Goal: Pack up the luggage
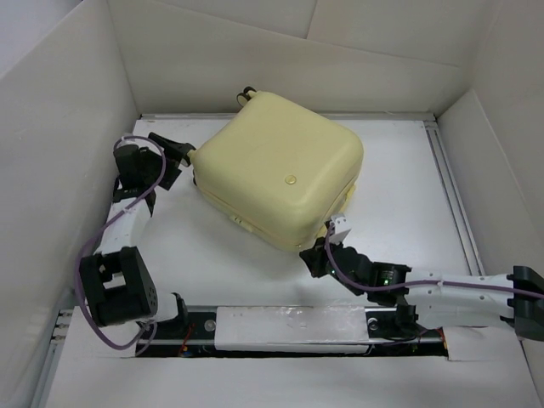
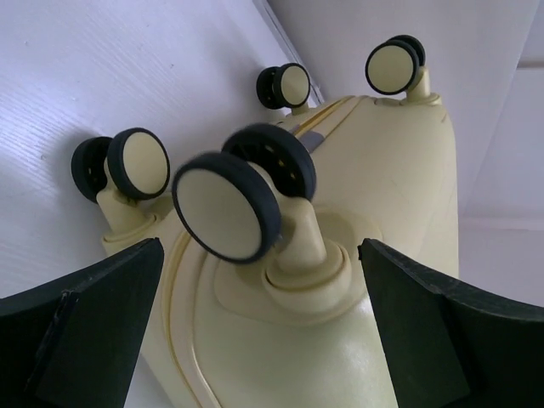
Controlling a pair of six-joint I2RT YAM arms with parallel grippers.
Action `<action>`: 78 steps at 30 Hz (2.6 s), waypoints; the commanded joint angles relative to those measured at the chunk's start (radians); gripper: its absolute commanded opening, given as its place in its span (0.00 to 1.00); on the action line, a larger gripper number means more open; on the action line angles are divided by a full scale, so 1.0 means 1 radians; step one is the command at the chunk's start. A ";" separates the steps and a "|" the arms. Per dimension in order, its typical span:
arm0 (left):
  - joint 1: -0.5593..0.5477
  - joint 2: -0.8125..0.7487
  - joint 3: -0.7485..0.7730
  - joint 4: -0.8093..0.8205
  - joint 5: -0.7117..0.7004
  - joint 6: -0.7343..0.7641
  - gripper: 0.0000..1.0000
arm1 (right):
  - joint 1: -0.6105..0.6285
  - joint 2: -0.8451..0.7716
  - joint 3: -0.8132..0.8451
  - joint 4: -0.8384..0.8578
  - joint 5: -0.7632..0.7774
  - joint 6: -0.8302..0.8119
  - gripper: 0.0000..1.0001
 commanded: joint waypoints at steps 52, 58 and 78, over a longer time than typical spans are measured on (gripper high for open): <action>0.040 -0.803 -0.463 -0.024 0.018 0.014 0.00 | -0.672 -0.036 0.360 -0.172 -0.531 -0.456 0.67; 0.040 -0.736 -0.454 -0.023 -0.002 0.026 0.00 | -0.703 -0.312 0.017 -0.058 -0.505 -0.425 0.37; 0.040 -0.673 -0.436 0.047 0.018 -0.015 0.00 | -1.125 0.398 0.087 0.624 -1.300 -0.534 0.47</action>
